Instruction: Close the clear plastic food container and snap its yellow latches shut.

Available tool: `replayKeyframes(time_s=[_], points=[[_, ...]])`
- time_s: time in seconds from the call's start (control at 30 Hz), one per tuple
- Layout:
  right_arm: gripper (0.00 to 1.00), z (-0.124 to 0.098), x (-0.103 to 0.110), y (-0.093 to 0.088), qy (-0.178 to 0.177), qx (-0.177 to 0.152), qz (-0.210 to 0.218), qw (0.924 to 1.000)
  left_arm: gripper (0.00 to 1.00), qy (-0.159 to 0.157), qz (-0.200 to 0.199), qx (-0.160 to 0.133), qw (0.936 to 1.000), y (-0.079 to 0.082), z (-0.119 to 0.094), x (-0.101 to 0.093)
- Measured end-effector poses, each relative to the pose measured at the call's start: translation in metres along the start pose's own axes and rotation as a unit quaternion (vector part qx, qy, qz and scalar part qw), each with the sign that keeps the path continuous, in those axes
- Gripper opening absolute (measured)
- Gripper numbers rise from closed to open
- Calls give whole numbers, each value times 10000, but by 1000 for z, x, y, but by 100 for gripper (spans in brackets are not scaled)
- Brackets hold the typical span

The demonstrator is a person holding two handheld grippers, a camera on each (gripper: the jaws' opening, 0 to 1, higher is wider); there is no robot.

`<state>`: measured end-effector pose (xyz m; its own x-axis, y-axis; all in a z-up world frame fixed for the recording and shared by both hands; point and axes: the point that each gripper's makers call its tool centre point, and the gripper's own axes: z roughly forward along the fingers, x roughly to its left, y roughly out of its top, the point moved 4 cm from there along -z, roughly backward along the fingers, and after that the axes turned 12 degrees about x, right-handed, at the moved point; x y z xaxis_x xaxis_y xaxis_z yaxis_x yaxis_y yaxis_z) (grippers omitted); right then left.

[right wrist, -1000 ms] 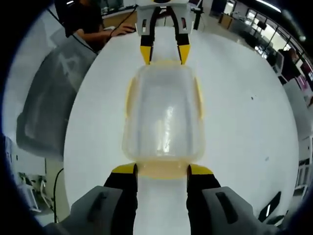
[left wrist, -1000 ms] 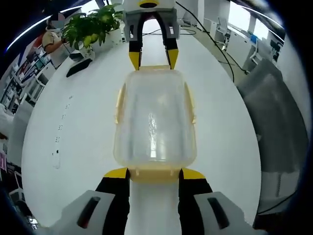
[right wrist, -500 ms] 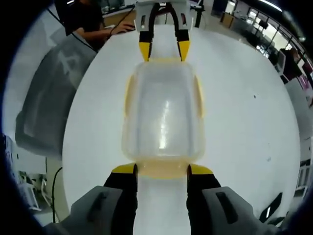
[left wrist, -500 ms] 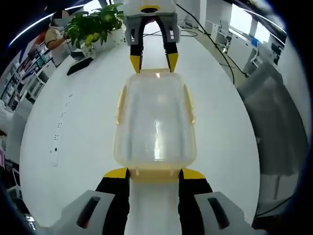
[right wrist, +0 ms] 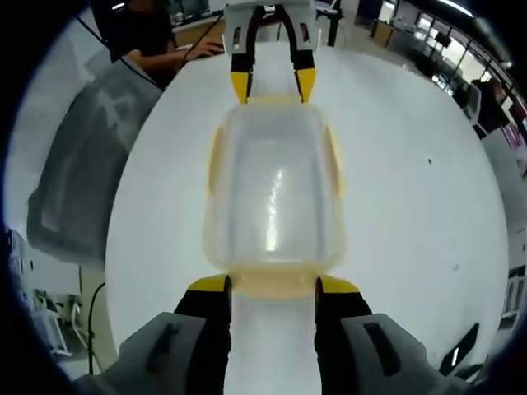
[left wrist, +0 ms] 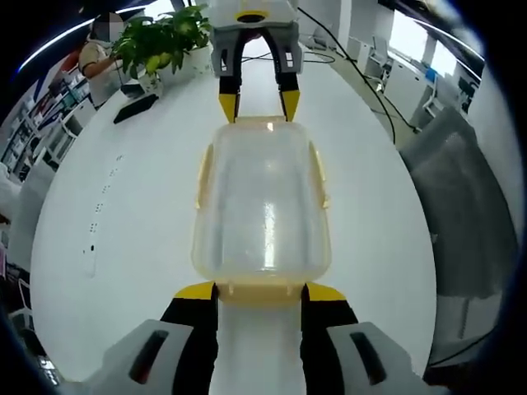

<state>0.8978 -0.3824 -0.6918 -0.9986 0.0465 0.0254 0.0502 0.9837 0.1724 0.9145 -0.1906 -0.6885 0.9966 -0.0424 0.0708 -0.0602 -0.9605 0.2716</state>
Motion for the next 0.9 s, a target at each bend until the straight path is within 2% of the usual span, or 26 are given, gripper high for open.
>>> replayKeyframes(time_s=[0.07, 0.23, 0.37, 0.47, 0.9], points=[[36, 1, 2, -1, 72, 38, 18, 10000, 33, 22, 44, -14, 10000, 0, 0, 0], [38, 4, 1, -4, -13, 21, -87, 10000, 34, 50, 71, -24, 10000, 0, 2, 0], [39, 4, 1, -4, 38, -7, 22, 10000, 41, -15, 62, -7, 10000, 0, 4, -3], [38, 3, 1, -2, 60, -36, 43, 10000, 42, -6, 49, -2, 10000, 0, 3, -3], [41, -6, 6, 0, 103, -123, 293, 9994, 43, 94, -133, -36, 9999, -7, -12, 1]])
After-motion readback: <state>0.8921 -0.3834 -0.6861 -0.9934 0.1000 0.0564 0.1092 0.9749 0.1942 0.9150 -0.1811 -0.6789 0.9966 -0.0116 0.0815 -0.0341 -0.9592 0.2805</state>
